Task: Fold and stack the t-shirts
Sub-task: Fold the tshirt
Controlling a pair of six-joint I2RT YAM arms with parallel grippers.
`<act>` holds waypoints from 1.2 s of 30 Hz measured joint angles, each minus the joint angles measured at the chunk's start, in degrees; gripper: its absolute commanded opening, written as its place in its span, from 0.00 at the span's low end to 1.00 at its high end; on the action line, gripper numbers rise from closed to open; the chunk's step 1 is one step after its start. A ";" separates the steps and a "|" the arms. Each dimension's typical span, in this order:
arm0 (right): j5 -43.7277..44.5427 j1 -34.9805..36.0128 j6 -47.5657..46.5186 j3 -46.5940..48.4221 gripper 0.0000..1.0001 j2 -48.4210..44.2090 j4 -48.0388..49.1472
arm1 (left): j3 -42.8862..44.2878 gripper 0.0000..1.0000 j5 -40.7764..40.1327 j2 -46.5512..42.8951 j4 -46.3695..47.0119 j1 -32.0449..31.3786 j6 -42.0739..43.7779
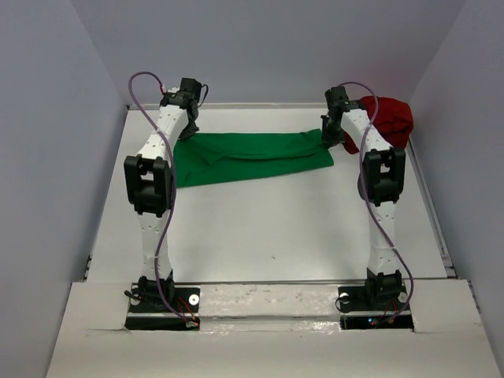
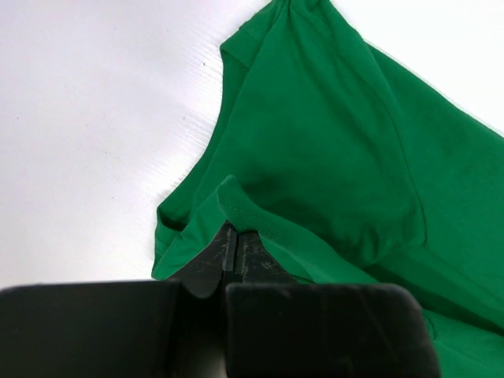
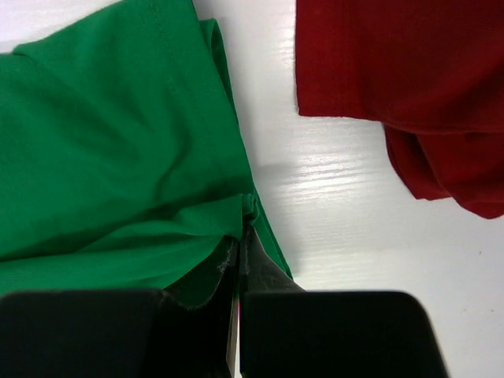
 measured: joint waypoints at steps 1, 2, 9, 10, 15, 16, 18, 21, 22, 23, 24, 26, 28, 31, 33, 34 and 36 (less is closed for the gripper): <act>0.04 0.00 -0.04 0.17 0.00 0.39 -0.15 | 0.15 0.00 0.04 0.33 0.09 0.11 0.02; 0.07 0.00 -0.07 0.22 0.00 0.74 -0.17 | 0.28 0.00 0.20 0.74 0.17 0.31 0.04; 0.09 0.00 -0.44 3.87 0.00 2.16 -0.59 | 1.88 0.00 1.18 3.19 1.16 0.66 0.48; 0.09 0.00 -0.50 4.15 0.00 2.19 -0.59 | 1.88 0.00 1.36 3.39 1.42 0.68 0.57; 0.04 0.00 -1.62 5.42 0.00 2.34 -0.61 | 1.90 0.00 1.92 3.63 2.14 0.74 0.87; 0.02 0.00 -1.90 5.66 0.00 2.54 -0.57 | 1.90 0.00 2.12 3.63 2.49 0.74 0.98; -0.15 0.00 -2.49 6.51 0.00 3.28 -0.52 | 1.90 0.00 2.40 3.65 2.89 0.74 1.09; -0.68 0.00 -3.13 7.32 0.09 4.31 -0.59 | 2.36 0.02 2.51 3.98 3.06 0.74 1.29; -0.85 0.00 -3.32 7.61 0.11 4.61 -0.61 | 2.45 0.04 2.51 4.11 3.23 0.74 1.31; -1.05 0.00 -3.39 7.87 0.11 4.81 -0.61 | 2.43 0.06 2.51 4.15 3.26 0.74 1.33; -1.53 0.00 -3.74 8.39 0.12 5.16 -0.52 | 2.43 0.09 2.49 4.17 3.28 0.76 1.38; -2.19 0.00 -4.37 8.81 0.13 5.33 -0.55 | 2.45 0.11 2.45 4.20 3.30 0.76 1.46; -2.84 0.00 -4.70 9.22 0.15 5.38 -0.48 | 2.43 0.13 2.12 4.20 3.34 0.76 1.40; -4.11 0.00 -5.53 9.62 0.20 5.38 0.15 | 2.43 0.45 1.70 4.20 3.48 0.92 1.38; -4.79 0.00 -6.01 9.64 0.20 5.38 0.33 | 2.43 0.50 1.44 4.20 3.52 1.05 1.36; -5.01 0.00 -6.19 9.64 0.20 5.42 0.31 | 2.43 0.51 1.29 4.20 3.69 1.14 0.90; -5.97 0.00 -6.58 9.64 0.20 5.44 0.31 | 2.43 0.57 1.16 4.20 3.80 1.42 0.74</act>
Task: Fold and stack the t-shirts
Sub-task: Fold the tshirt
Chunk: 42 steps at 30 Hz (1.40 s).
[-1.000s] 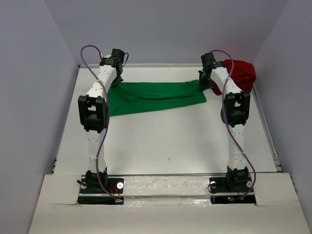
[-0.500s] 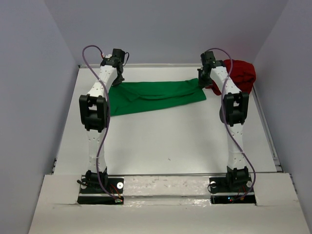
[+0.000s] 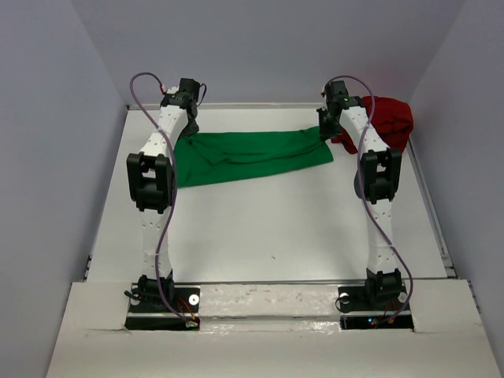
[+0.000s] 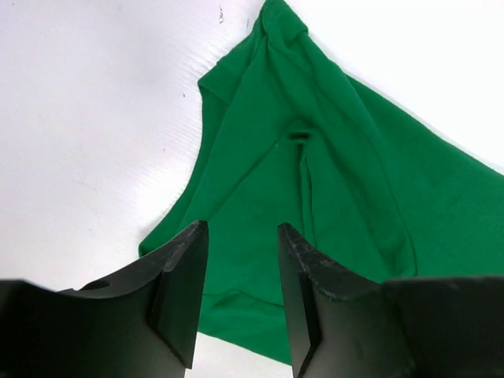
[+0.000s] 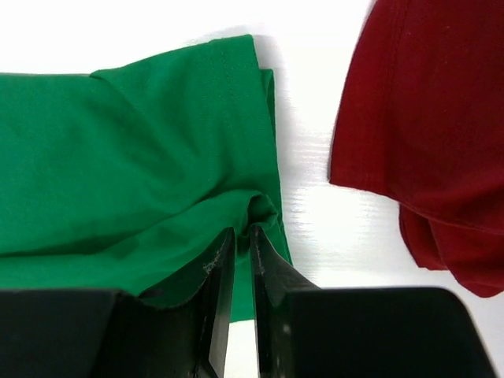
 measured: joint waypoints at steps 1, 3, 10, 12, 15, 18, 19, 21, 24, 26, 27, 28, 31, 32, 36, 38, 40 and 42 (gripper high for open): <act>-0.57 0.00 -0.31 0.00 0.20 0.00 0.02 | 0.00 0.61 -0.02 0.00 0.07 0.07 -0.07; -1.29 0.00 -0.57 0.22 0.18 0.09 0.00 | 0.00 0.72 -0.02 0.00 0.31 0.20 -0.26; -4.44 -0.02 -1.90 2.97 0.00 1.86 1.25 | -0.15 0.74 -0.11 -0.02 1.27 0.81 -0.55; -5.11 -0.02 -2.38 2.99 0.00 1.95 1.64 | -1.05 0.74 -0.11 -0.13 2.47 0.81 -0.52; -5.88 -0.02 -3.23 4.09 0.00 2.21 2.19 | -2.95 0.74 0.11 -0.61 3.02 0.81 -0.48; -6.47 -0.02 -4.90 6.08 0.00 2.36 2.73 | -6.34 0.74 0.59 -2.29 4.26 0.81 -0.35; -6.71 -0.02 -5.44 6.67 0.00 2.36 3.06 | -7.52 0.74 0.70 -3.19 4.66 0.76 -0.33; -6.99 -0.02 -6.45 7.82 0.00 2.36 4.33 | -9.88 0.74 0.98 -5.64 5.31 0.70 -0.24; -7.19 -0.04 -7.41 9.11 0.43 2.36 5.95 | -13.03 0.75 1.68 -9.97 6.25 0.59 0.17; -7.58 -0.13 -7.67 9.64 0.77 2.36 6.71 | -15.21 0.78 1.97 -13.25 7.61 0.39 0.57; -7.85 -0.13 -7.76 9.79 0.90 2.36 7.21 | -16.55 0.79 2.38 -15.15 8.22 0.22 0.87; -8.04 -0.13 -7.93 9.86 0.99 2.36 7.50 | -17.79 0.81 2.97 -17.18 8.70 0.00 1.18; -8.70 -0.13 -7.96 9.97 1.00 2.38 7.65 | -19.98 0.82 4.96 -21.75 9.86 -0.74 1.88; -8.83 -0.13 -7.82 9.94 1.00 2.38 7.65 | -20.13 0.82 5.38 -22.84 9.86 -1.01 2.01; -9.20 -0.13 -6.88 7.76 0.85 2.23 8.46 | -20.39 0.82 5.73 -25.27 10.36 -2.25 2.86; -9.09 -0.13 -5.81 4.20 0.51 1.57 8.94 | -20.94 0.82 5.73 -25.86 10.56 -2.69 3.08; -8.68 -0.13 -4.28 -0.35 0.00 0.79 8.98 | -22.23 0.82 5.75 -26.21 10.69 -3.26 3.26; -8.17 -0.13 -2.58 -5.20 0.00 -0.55 8.59 | -23.80 0.82 5.66 -26.47 11.13 -4.00 3.34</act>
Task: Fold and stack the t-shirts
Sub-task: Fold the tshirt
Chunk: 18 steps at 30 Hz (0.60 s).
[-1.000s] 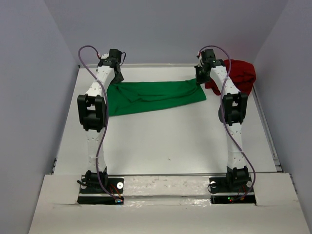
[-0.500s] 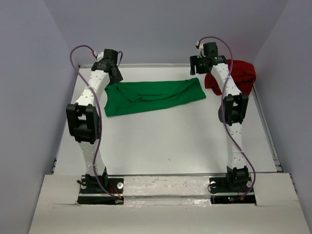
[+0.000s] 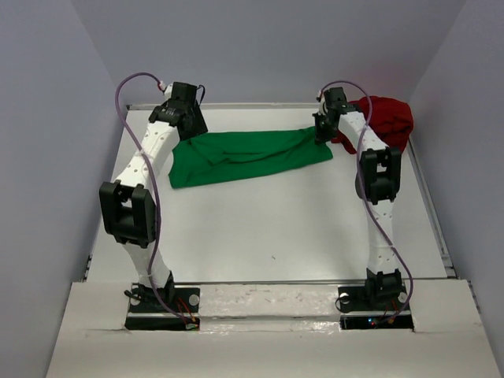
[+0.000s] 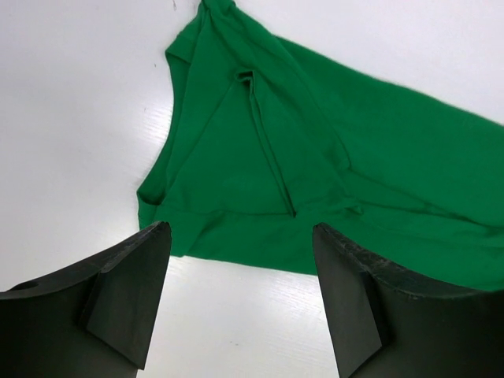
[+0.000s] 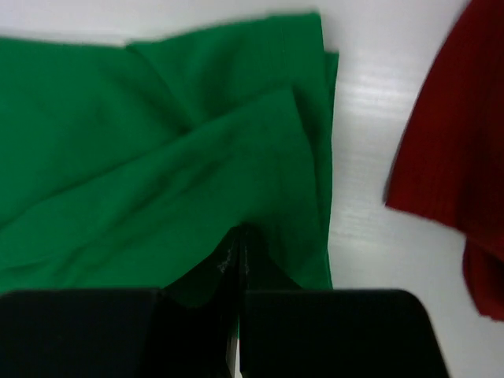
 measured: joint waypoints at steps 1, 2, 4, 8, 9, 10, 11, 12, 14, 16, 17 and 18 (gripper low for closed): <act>0.35 0.00 1.18 -2.71 0.00 -0.90 -0.13 | -0.92 0.82 -0.04 -0.07 0.04 -0.31 0.07; 0.55 0.00 1.95 -5.33 0.00 -1.92 -0.13 | -1.60 0.82 -0.02 -0.13 0.04 -0.59 0.15; 1.25 0.13 3.06 -9.53 0.00 -4.26 -0.48 | -2.91 0.82 -0.04 -0.13 0.04 -1.64 0.20; 3.50 0.13 3.67 -16.11 0.00 -9.75 -0.22 | -5.38 0.82 -0.44 -0.68 0.90 -4.02 0.26; 4.28 0.13 3.80 -16.83 0.00 -10.86 -0.22 | -5.81 0.82 -0.44 -0.85 0.90 -4.46 0.33; 4.96 0.13 3.80 -17.31 0.00 -11.85 -0.17 | -6.25 0.82 -0.44 -1.07 1.03 -4.94 0.35; 5.31 0.13 3.80 -17.62 0.00 -12.55 -0.11 | -6.69 0.82 -0.46 -1.38 1.05 -5.42 0.37; 5.75 0.13 3.82 -17.90 0.00 -13.18 -0.07 | -7.13 0.82 -0.46 -1.66 1.31 -5.68 0.37; 6.56 0.13 3.89 -18.58 0.00 -14.40 -0.04 | -8.26 0.82 -0.48 -2.67 1.53 -5.95 0.39; 6.97 0.13 4.09 -19.30 0.00 -14.82 -0.02 | -9.09 0.82 -0.68 -3.67 1.60 -5.95 0.39; 7.10 0.13 4.26 -19.78 0.00 -14.91 -0.11 | -9.33 0.82 -0.79 -4.15 1.57 -5.95 0.39; 7.19 0.13 4.31 -20.59 0.00 -14.93 0.11 | -9.44 0.82 -0.90 -4.52 1.53 -5.92 0.42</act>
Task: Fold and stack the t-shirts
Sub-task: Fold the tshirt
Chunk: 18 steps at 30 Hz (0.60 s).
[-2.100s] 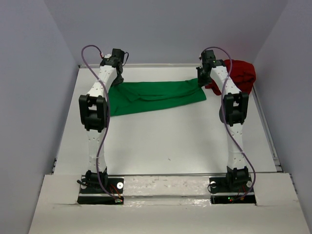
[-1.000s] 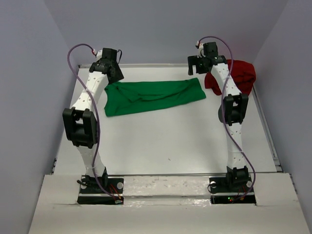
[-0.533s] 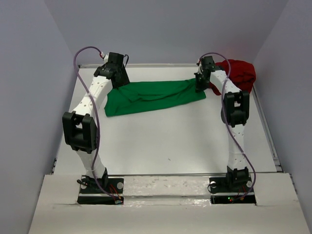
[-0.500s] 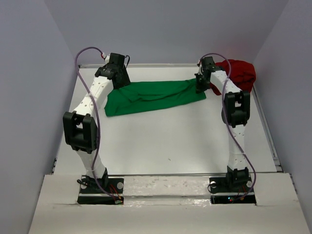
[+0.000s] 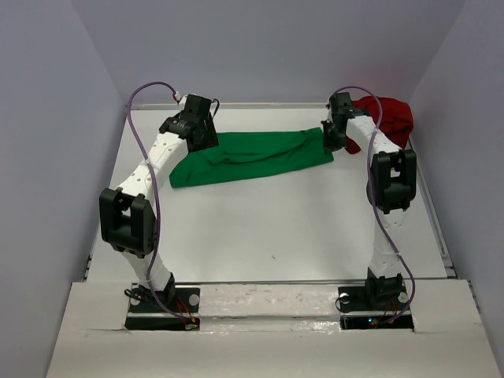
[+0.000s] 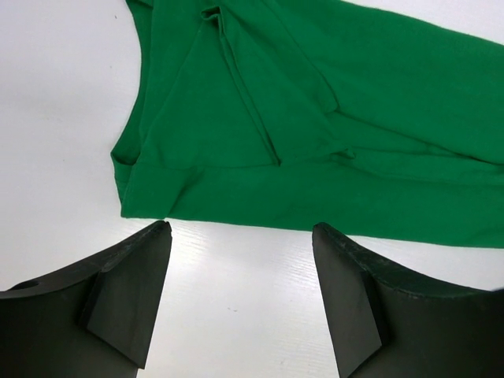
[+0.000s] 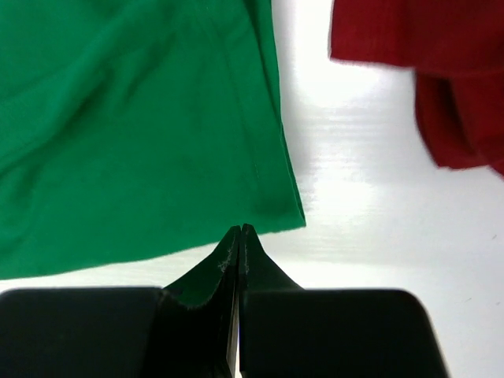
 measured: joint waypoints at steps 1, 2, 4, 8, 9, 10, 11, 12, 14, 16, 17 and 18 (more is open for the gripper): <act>0.07 0.00 0.09 -0.61 0.14 -0.04 0.02 | -0.04 0.82 -0.04 -0.46 0.11 0.00 0.02; 0.20 0.00 0.15 -1.73 0.26 -0.04 -0.09 | -0.26 0.82 -0.04 -0.92 0.39 0.00 0.15; 0.26 0.00 0.09 -2.73 0.51 -0.04 -0.33 | -0.70 0.82 0.00 -1.97 0.57 0.02 0.44; 0.50 0.00 -0.74 -0.83 0.54 0.22 -1.25 | -0.76 0.82 0.02 -2.38 1.01 0.00 0.85; 0.59 0.00 -0.81 -0.20 0.54 0.39 -1.38 | -0.94 0.82 0.02 -2.36 1.18 0.00 0.90; 0.61 0.00 -0.92 2.36 0.54 1.07 -2.16 | -1.11 0.82 0.02 -2.36 1.25 0.00 0.96; 0.63 0.00 -0.94 4.31 0.54 1.68 -2.34 | -1.42 0.82 0.00 -2.36 1.44 0.00 1.03; 0.63 0.00 -0.94 6.29 0.54 2.21 -2.32 | -1.66 0.82 0.02 -2.36 1.60 0.00 1.07; 0.63 0.00 -1.01 9.29 0.50 2.78 -2.56 | -2.14 0.82 0.00 -2.32 1.75 0.00 1.16; 0.66 0.00 -1.07 11.39 0.16 3.08 -2.75 | -2.34 0.82 0.00 -2.21 1.86 0.00 1.27; 0.81 0.00 -1.20 12.61 0.00 3.37 -2.82 | -2.34 0.82 0.02 -2.05 1.95 0.00 1.29; 0.96 0.00 -1.16 13.44 0.00 3.63 -3.06 | -2.34 0.82 0.02 -1.97 2.05 0.00 1.31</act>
